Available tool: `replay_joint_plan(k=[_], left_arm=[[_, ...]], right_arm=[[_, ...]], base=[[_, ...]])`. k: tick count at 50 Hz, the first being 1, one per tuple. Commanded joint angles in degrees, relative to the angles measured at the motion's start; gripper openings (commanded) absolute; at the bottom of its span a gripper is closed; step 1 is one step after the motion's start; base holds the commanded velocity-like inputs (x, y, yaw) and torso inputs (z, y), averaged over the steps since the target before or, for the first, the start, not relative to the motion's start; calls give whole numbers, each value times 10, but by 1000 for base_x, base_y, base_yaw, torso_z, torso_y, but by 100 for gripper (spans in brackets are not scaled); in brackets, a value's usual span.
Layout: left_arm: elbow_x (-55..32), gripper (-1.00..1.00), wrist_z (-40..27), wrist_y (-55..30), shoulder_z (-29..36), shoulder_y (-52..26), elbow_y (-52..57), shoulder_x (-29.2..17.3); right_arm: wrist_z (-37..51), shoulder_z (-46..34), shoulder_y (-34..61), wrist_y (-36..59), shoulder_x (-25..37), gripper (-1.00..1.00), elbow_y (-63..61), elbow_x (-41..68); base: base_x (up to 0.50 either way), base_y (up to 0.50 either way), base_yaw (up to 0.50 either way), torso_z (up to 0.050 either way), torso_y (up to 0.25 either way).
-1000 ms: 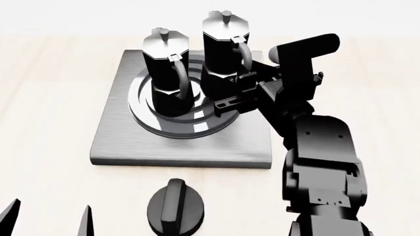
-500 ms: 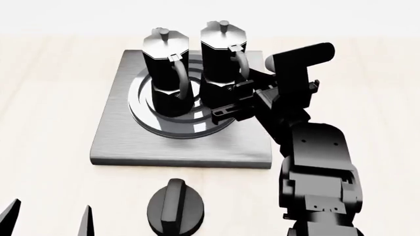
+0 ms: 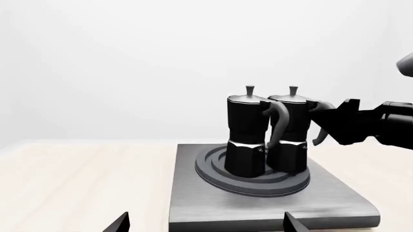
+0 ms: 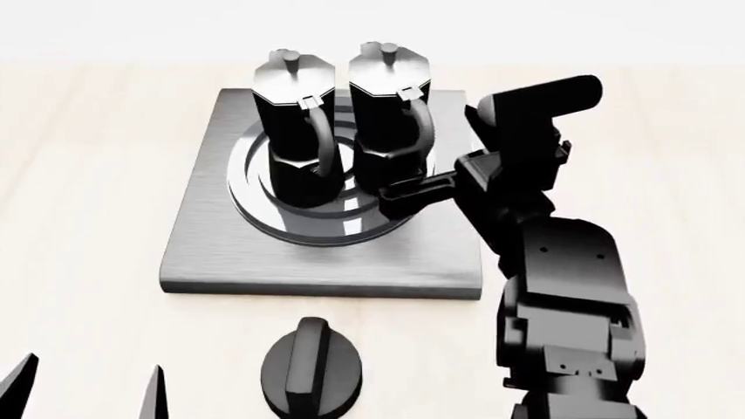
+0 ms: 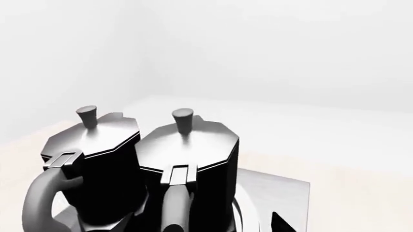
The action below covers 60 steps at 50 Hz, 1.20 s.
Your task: Put both moka pots on the stove.
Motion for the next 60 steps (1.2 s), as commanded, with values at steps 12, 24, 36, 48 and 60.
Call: replay_joint_plan(k=[12, 24, 36, 48, 60], left_arm=[[1, 100, -1, -2, 6, -1, 1, 0], [1, 100, -3, -2, 6, -1, 3, -1], [-1, 100, -4, 0, 4, 0, 4, -3], [-1, 100, -6, 2, 5, 1, 4, -4], [-2, 100, -7, 7, 4, 1, 2, -4]], right_arm=[[-71, 20, -130, 148, -19, 100, -405, 60], [49, 10, -262, 245, -31, 100, -774, 73], [164, -22, -351, 244, -14, 100, -887, 39], [184, -28, -438, 250, -3, 100, -984, 55], [203, -29, -550, 198, -1, 100, -1009, 67]], base=[[0, 0, 0, 0, 0], [0, 0, 0, 0, 0], [0, 0, 0, 0, 0], [0, 0, 0, 0, 0], [0, 0, 0, 0, 0]])
